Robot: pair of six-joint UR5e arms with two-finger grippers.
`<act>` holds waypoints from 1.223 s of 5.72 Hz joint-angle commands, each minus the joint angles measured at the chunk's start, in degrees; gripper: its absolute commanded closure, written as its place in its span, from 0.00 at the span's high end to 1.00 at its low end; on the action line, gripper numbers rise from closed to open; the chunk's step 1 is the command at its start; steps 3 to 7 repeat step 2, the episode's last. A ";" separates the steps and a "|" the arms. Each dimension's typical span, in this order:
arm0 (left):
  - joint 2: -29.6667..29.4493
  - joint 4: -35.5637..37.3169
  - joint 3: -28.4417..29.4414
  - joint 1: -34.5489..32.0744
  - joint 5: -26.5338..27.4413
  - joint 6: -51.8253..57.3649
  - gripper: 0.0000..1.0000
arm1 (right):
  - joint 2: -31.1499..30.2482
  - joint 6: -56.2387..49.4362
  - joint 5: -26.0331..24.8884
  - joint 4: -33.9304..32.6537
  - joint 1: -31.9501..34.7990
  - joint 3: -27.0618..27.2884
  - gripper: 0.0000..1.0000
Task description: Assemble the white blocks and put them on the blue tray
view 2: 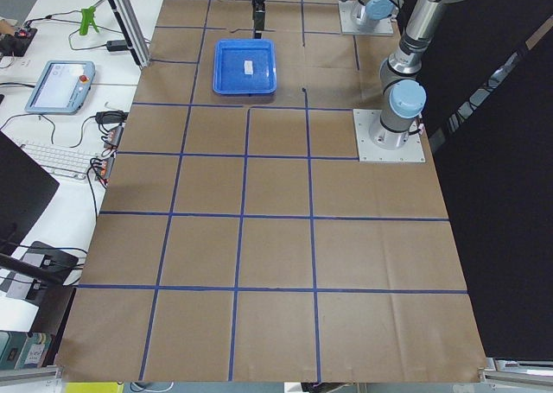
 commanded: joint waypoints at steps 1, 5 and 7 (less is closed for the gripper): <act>0.10 0.00 -0.09 0.00 0.00 0.00 0.99 | 0.09 -0.06 0.07 -0.05 -0.05 0.13 1.00; 0.10 0.00 -0.10 0.00 0.00 0.00 1.00 | 0.09 -0.06 0.07 -0.05 -0.05 0.31 1.00; 0.10 0.00 -0.10 0.00 0.00 0.00 1.00 | 0.09 -0.06 0.07 -0.05 -0.05 0.31 1.00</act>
